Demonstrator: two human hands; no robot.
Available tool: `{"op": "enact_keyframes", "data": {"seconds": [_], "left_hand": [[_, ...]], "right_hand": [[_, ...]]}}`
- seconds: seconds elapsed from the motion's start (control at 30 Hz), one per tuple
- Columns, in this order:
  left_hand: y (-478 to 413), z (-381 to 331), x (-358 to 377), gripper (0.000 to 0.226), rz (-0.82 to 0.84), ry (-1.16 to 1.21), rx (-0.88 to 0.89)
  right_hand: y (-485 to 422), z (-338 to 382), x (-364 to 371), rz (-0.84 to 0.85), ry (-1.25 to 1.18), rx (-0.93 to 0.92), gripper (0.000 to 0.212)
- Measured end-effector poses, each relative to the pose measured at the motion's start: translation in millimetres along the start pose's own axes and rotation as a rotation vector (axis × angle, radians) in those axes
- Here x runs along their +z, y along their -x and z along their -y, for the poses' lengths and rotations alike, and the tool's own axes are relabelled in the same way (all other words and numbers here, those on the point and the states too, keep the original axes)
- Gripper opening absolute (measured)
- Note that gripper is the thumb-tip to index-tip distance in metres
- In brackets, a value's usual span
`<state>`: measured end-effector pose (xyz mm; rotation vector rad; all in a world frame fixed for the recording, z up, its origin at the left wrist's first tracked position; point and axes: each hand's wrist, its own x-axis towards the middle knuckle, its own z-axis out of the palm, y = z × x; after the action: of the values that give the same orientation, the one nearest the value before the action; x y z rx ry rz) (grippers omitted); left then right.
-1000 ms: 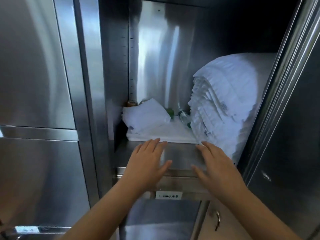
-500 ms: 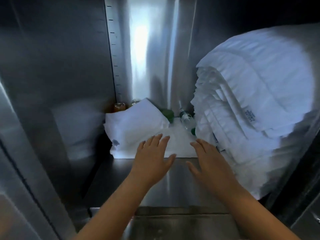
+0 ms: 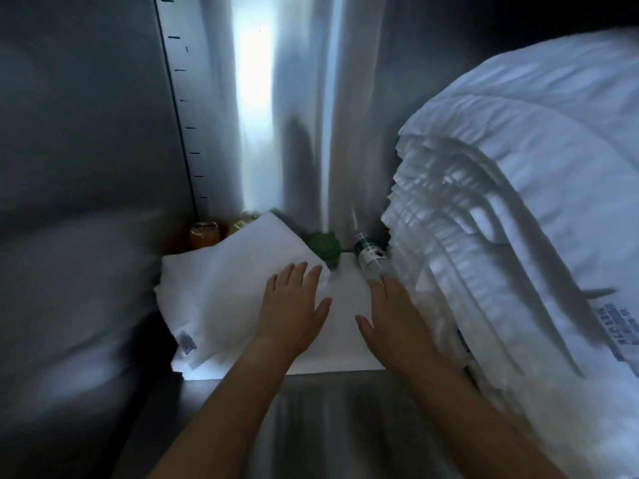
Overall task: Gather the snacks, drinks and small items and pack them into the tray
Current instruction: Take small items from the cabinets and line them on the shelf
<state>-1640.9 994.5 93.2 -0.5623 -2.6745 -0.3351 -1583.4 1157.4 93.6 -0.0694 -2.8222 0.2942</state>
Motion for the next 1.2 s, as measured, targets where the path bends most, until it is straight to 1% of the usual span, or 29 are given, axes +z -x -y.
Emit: {"op": "enact_keyframes", "data": {"seconds": [0.1,0.17,0.27,0.4,0.5,0.6,0.7,0.77,0.83,0.9,1.0,1.1,1.2], "left_hand": [[-14,9,9,0.059,0.025,-0.039,0.008],[-24,16,15,0.06,0.049,-0.08,0.014],[-39,28,25,0.06,0.095,-0.145,0.023],[-60,38,33,0.059,0.091,-0.201,0.07],[-85,37,37,0.058,0.106,-0.218,0.142],[-116,33,46,0.058,0.13,-0.187,0.2],[-152,25,58,0.059,0.153,-0.124,0.178],[-170,20,66,0.063,0.193,-0.134,0.133],[-178,15,73,0.066,0.24,-0.196,0.055],[-181,11,77,0.065,0.279,-0.306,0.007],[-181,8,79,0.058,0.323,-0.409,0.021],[-184,9,77,0.057,0.383,-0.405,0.042],[-190,5,77,0.062,0.476,-0.337,0.011]], "right_hand": [[-24,-1,13,-0.006,0.045,-0.004,0.069],[-40,-4,21,0.021,0.06,0.018,0.069],[-61,-6,36,0.074,0.056,0.066,0.07],[-88,-10,45,0.09,0.133,0.169,0.069],[-100,-14,48,0.1,0.142,0.249,0.065],[-103,-19,52,0.071,0.283,0.222,0.055],[-108,-24,58,0.042,0.356,0.185,0.053],[-112,-25,58,0.011,0.365,0.229,0.054],[-115,-24,58,-0.063,0.355,0.285,0.058],[-112,-24,64,-0.015,0.332,0.292,0.056],[-110,-22,65,-0.01,0.318,0.324,0.057],[-105,-19,68,0.01,0.305,0.274,0.055],[-94,-15,68,0.002,0.302,0.265,0.053]]}}
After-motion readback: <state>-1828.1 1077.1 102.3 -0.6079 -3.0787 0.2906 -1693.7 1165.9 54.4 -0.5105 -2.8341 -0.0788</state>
